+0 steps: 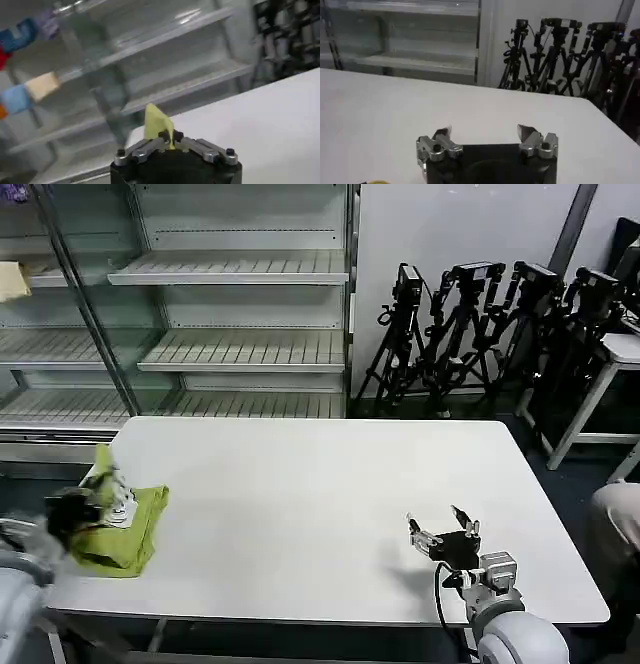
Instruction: Fold and organize the clothes.
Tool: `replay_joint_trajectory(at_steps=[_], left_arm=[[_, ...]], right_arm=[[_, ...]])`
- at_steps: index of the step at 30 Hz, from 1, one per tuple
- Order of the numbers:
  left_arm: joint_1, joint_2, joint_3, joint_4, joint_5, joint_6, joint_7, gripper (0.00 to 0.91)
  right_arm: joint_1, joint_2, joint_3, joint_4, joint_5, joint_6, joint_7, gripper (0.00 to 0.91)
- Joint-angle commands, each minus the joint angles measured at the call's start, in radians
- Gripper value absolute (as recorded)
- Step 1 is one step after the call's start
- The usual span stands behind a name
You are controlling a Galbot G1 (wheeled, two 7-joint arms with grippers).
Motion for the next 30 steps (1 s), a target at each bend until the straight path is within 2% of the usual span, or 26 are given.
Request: replay_joint_trajectory(at_steps=[1,6,12,18,21,25,30], left_arm=[[-0.043,-0.259,0.7,-0.255,0.272,0.016,-0.088,0.02],[-0.067,-0.352,0.826,-0.2,0.297,0.02,-0.1,0.02],[-0.126,-0.448,0.894,-0.105,0.291,0.045,-0.162,0.02],[-0.191,-0.505,0.881,-0.034,0.284,0.046,-0.18,0.02],[-0.228,-0.528,0.863,0.009,0.284,0.046,-0.187,0.02],[-0.268,-0.555,0.853,0.069,0.259,0.046,-0.211,0.02],[-0.298,-0.593,0.869,0.114,0.257,0.047,-0.222,0.02]], right_arm=[[-0.013,0.003,0.018,0.012,-0.006,0.002,0.001,0.907],[-0.02,0.0,0.038,0.017,-0.005,0.006,-0.001,0.907],[0.034,-0.014,0.045,0.015,-0.004,0.013,0.016,0.907],[0.153,-0.023,0.021,-0.004,-0.033,0.027,0.004,0.907],[0.18,-0.029,0.017,-0.005,-0.076,0.018,-0.029,0.907],[0.182,-0.025,0.007,-0.02,-0.066,0.063,-0.028,0.907],[0.179,-0.027,0.013,-0.032,-0.065,0.065,-0.023,0.907]])
